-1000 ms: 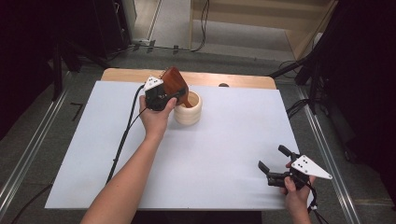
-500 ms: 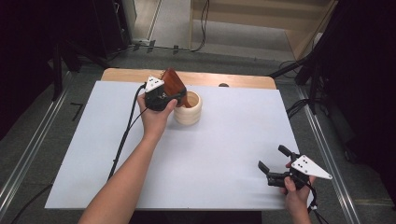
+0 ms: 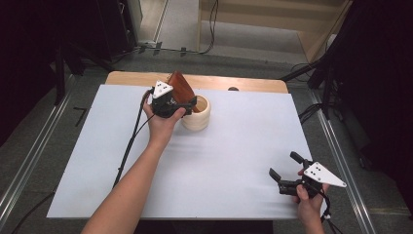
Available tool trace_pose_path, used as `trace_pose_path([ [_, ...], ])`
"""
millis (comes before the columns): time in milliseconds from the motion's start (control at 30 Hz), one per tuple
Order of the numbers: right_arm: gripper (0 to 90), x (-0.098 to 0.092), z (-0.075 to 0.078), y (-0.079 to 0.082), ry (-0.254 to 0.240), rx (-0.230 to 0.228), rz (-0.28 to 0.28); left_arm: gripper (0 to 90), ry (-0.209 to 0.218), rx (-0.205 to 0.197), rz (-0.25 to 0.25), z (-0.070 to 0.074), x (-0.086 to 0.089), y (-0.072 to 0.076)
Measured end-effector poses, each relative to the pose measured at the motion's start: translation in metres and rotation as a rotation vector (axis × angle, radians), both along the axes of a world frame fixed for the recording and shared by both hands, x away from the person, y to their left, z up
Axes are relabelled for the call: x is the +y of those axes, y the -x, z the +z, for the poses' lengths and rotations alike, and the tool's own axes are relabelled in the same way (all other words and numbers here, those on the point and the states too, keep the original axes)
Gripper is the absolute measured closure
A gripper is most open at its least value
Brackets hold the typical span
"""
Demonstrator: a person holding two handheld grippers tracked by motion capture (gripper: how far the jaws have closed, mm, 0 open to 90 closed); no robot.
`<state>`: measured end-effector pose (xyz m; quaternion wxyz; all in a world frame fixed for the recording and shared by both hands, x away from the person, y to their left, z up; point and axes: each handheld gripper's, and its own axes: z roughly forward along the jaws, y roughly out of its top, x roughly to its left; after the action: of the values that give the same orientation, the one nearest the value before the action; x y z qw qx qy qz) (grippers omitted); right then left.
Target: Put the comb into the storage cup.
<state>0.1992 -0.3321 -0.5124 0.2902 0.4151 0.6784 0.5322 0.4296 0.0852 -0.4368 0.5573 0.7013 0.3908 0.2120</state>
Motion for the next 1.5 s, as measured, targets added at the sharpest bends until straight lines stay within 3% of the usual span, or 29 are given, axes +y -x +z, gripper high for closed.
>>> trace_pose_path([
  [933,0.0,0.001,0.0,0.0,0.006,-0.001,0.0,0.0,-0.009,-0.016,0.0,-0.005,0.021,0.015],
  [1500,0.0,0.001,0.0,0.0,0.008,-0.001,-0.001,0.0,-0.011,-0.03,-0.004,-0.01,0.036,0.032],
])
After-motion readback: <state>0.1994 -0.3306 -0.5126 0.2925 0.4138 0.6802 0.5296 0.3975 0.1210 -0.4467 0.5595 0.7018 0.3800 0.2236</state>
